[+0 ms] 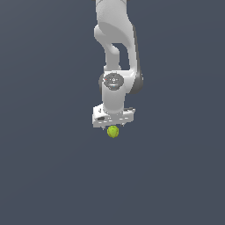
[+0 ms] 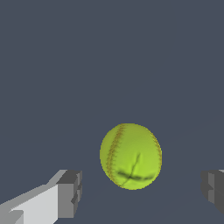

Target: Pick up the object and move it to a goal position.

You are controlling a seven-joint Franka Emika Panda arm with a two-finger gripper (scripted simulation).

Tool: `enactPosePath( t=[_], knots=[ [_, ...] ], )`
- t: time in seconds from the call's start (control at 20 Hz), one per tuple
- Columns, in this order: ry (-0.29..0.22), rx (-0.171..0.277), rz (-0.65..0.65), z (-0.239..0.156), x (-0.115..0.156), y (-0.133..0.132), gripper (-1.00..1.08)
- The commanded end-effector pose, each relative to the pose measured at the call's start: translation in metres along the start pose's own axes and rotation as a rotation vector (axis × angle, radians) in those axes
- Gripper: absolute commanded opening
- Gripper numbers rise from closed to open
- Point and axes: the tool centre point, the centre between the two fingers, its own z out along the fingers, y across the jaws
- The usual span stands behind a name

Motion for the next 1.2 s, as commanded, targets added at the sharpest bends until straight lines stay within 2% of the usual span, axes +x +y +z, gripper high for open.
enactPosePath(
  t=[0.0,0.55,0.8,0.85,1.15],
  knots=[
    [0.0,0.0,0.0,0.001,0.0,0.0,1.0],
    [0.002,0.0,-0.003,0.044,-0.001,0.0,1.0],
    [0.002,0.0,-0.004,0.051,0.0,0.0,1.0],
    [0.002,0.0,-0.004,0.051,0.0,0.0,-1.0],
    [0.002,0.0,-0.004,0.051,0.0,0.0,-1.0]
  ],
)
